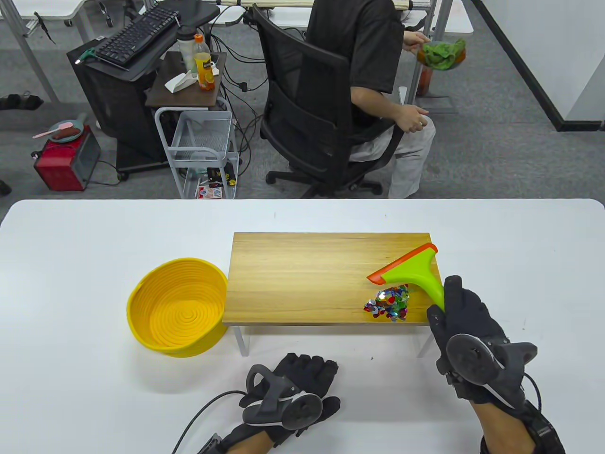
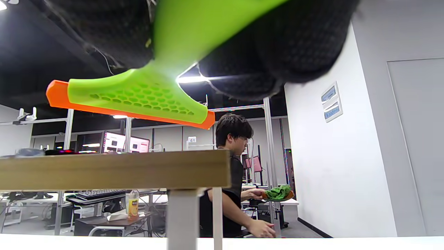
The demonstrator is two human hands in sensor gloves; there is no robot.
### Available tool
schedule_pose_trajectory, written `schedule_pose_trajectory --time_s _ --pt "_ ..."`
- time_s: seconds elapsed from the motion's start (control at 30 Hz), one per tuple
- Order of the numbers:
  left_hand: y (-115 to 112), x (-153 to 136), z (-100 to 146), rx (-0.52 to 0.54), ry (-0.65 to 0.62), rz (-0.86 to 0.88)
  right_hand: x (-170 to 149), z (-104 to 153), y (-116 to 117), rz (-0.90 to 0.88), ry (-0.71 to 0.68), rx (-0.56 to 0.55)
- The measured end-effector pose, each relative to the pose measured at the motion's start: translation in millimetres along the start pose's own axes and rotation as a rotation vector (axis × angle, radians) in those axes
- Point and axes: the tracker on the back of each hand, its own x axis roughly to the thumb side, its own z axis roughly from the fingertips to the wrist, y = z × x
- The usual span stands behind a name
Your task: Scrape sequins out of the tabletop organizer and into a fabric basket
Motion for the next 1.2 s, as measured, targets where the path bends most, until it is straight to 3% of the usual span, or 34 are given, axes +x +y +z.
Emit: schedule_pose_trajectory --time_s 0.17,0.47,0.63,0.8,0.97,1.2 --pt "17 3 2 0.038 0.008 -0.028 -9 -2 1 -0.017 0.009 -0.006" --pt "89 -3 32 0.219 0.112 -0.058 -23 -6 12 -0.024 0.007 0.039" --pt "125 -37 65 0.339 0.297 -0.145 -32 -8 13 -0.047 0.019 0.058" --pt "139 -86 94 0.385 0.547 -0.196 -39 -8 11 -0.068 0.036 0.053" --pt "137 -132 118 0.338 0.822 -0.237 -43 -8 10 -0.086 0.038 0.034" --pt "111 -184 135 0.066 1.166 -0.252 -41 -7 11 -0.087 0.004 0.038"
